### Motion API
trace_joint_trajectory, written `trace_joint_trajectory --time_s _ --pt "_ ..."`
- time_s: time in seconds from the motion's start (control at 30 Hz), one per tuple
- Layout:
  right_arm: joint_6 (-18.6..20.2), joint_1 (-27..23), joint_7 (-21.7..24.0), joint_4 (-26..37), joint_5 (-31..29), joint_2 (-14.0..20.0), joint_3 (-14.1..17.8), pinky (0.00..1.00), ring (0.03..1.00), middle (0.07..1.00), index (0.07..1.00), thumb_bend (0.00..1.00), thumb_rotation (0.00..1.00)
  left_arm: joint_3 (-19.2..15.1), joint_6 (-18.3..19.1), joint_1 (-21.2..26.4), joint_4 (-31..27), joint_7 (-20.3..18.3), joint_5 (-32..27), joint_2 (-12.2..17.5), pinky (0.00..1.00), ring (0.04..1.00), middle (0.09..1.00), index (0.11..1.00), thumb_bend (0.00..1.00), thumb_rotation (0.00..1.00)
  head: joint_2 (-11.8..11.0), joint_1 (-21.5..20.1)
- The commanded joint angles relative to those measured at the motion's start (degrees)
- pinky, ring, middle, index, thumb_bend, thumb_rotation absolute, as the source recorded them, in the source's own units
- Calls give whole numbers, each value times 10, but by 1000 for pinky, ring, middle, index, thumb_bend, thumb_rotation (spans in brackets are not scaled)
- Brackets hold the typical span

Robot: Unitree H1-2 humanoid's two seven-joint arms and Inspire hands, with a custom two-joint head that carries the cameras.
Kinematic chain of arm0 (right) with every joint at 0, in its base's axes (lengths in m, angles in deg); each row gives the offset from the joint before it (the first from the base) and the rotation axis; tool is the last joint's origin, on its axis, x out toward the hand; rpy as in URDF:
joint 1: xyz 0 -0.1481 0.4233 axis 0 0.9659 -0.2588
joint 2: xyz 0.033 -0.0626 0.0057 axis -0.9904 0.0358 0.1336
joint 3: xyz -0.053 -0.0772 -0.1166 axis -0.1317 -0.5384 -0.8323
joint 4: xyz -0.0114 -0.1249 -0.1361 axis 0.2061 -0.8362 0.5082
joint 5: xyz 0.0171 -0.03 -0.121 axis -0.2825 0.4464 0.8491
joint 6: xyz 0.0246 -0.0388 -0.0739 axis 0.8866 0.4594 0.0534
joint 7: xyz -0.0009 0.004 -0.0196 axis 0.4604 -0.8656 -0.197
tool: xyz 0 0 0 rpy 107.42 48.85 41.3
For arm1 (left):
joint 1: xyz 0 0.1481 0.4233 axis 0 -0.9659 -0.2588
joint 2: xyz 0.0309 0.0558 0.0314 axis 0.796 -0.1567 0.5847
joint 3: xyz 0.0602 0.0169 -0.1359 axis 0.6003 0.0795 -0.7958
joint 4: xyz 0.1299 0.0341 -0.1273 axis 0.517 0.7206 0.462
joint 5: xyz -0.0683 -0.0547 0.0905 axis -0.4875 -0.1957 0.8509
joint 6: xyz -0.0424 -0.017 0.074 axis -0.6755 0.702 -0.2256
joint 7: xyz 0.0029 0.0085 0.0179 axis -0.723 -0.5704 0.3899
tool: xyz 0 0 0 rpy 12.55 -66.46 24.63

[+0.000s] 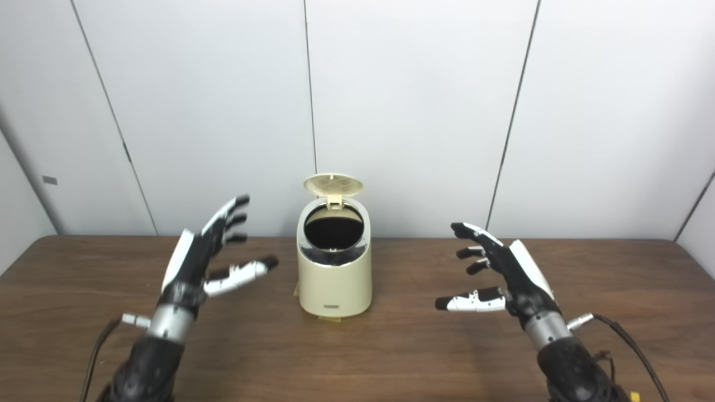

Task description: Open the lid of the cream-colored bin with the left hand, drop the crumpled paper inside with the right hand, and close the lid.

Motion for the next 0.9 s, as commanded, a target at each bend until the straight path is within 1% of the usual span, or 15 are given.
trace_joint_trajectory --time_s 0.0,0.07,0.17,0.23,0.3,0.43,0.5,0.57,0.63,0.77,0.87 --pt "-11 -13 -19 9 2 3 1 604 742 862 858 826 153 2 15 36 -23 -14 4 13 766 957 995 980 890 302 0 1" --pt "-9 -9 -22 7 5 -1 -1 602 738 862 861 819 145 4 29 56 -26 -22 13 22 777 965 999 992 888 297 -2 1" --pt "-11 -4 -26 5 9 -6 -6 597 728 853 854 826 138 10 44 88 -24 -31 31 34 806 971 1000 994 924 304 -3 0" --pt "-15 -1 -30 3 13 -7 -10 593 727 847 850 827 145 19 57 109 -23 -42 48 43 839 976 1000 997 944 337 -4 -1" --pt "-22 1 -35 -3 15 -8 -15 589 725 846 847 829 148 26 68 126 -23 -53 57 49 856 983 1000 1000 954 348 -5 -4" --pt "-29 7 -38 -8 11 -9 -22 580 720 848 842 838 156 56 77 168 -12 -83 86 71 842 988 1000 1000 982 375 -6 -6" --pt "-37 9 -39 -13 7 -10 -24 573 718 854 844 842 168 73 67 188 2 -101 97 85 842 992 1000 996 997 391 -7 -9" --pt "-41 11 -40 -16 8 -11 -25 571 721 857 847 844 184 90 48 204 18 -117 108 100 830 973 988 971 1000 412 -7 -12" --pt "-43 11 -41 -17 10 -12 -26 571 717 855 846 847 185 107 35 217 33 -131 123 114 842 965 973 950 1000 443 -7 -13" --pt "-43 12 -42 -18 10 -13 -26 573 708 847 841 851 188 133 32 231 42 -166 144 132 886 983 957 898 1000 429 -7 -17" --pt "-35 12 -42 -14 13 -13 -27 580 712 847 843 848 203 146 38 237 44 -189 153 136 894 998 957 885 1000 424 -7 -21"
